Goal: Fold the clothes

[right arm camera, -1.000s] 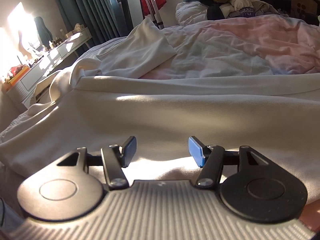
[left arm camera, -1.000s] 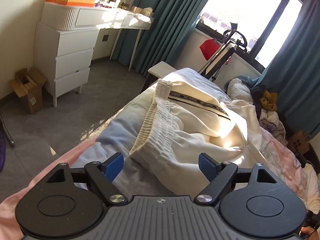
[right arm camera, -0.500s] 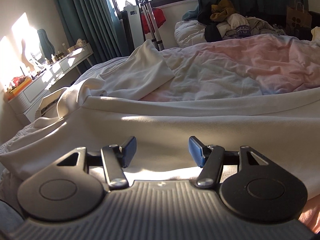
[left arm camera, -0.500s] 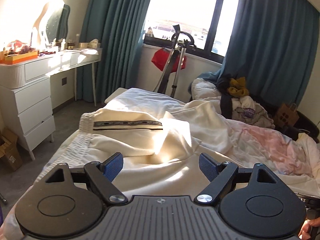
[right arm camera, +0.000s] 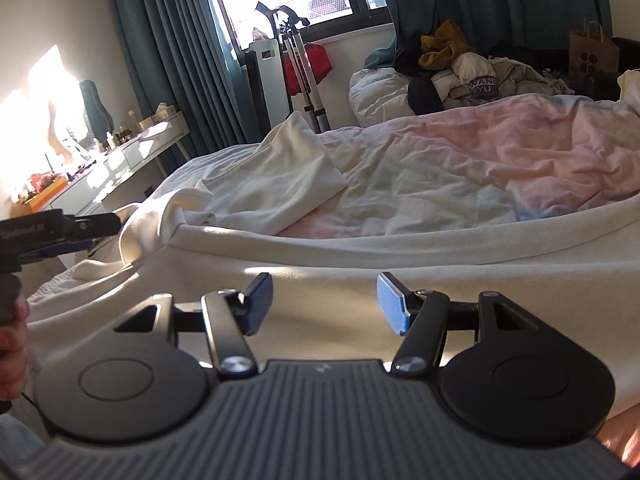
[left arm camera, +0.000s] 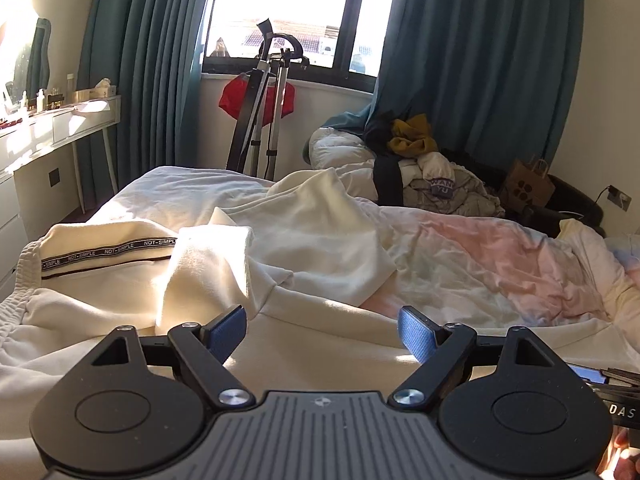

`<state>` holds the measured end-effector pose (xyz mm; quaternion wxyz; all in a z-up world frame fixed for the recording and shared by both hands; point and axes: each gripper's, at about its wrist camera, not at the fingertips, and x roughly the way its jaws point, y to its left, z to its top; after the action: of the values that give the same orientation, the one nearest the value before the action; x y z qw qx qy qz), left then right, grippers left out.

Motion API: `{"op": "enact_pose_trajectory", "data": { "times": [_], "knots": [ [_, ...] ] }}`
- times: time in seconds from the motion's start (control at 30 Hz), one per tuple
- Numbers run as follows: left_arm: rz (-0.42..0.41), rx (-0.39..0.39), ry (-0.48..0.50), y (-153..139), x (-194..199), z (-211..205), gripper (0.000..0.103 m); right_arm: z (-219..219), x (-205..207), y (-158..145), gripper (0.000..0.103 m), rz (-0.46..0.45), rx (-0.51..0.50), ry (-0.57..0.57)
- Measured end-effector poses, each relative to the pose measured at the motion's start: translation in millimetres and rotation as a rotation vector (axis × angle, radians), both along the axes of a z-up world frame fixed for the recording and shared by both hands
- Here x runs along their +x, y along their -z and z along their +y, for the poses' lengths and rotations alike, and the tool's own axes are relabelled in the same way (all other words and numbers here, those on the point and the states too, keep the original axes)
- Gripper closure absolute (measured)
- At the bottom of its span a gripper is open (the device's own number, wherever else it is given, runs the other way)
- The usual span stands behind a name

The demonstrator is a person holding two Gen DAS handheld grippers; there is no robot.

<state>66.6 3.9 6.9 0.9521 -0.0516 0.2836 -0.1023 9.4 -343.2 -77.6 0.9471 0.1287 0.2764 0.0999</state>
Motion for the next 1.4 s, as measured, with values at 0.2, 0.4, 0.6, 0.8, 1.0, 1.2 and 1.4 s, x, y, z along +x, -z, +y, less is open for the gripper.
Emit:
{"op": "enact_pose_trajectory", "data": {
  "times": [0.2, 0.4, 0.6, 0.8, 1.0, 1.2, 1.4],
  "knots": [
    [0.058, -0.049, 0.002, 25.8, 40.7, 7.1, 0.019, -13.1, 14.4, 11.1, 0.041, 0.07, 0.061, 0.038],
    [0.115, -0.098, -0.007, 48.2, 78.2, 17.5, 0.019, 2.0, 80.5, -9.2, 0.041, 0.077, 0.012, 0.007],
    [0.067, -0.084, -0.026, 62.7, 87.4, 31.3, 0.019, 44.6, 207.5, -22.3, 0.041, 0.096, 0.04, -0.059],
    [0.005, -0.131, -0.029, 79.1, 93.1, 39.9, 0.019, 109.6, 349.7, -28.7, 0.042, 0.07, -0.054, -0.04],
    [-0.056, -0.167, -0.004, 91.0, 98.2, 44.6, 0.018, 139.3, 467.0, -10.7, 0.042, 0.12, -0.192, 0.102],
    [-0.07, -0.247, 0.004, 98.3, 102.5, 56.7, 0.018, 144.7, 503.3, 15.1, 0.05, 0.211, -0.223, 0.107],
    [-0.072, -0.278, -0.001, 96.9, 101.1, 60.7, 0.018, 145.3, 468.9, -10.0, 0.093, 0.196, -0.231, 0.044]
  ]
}}
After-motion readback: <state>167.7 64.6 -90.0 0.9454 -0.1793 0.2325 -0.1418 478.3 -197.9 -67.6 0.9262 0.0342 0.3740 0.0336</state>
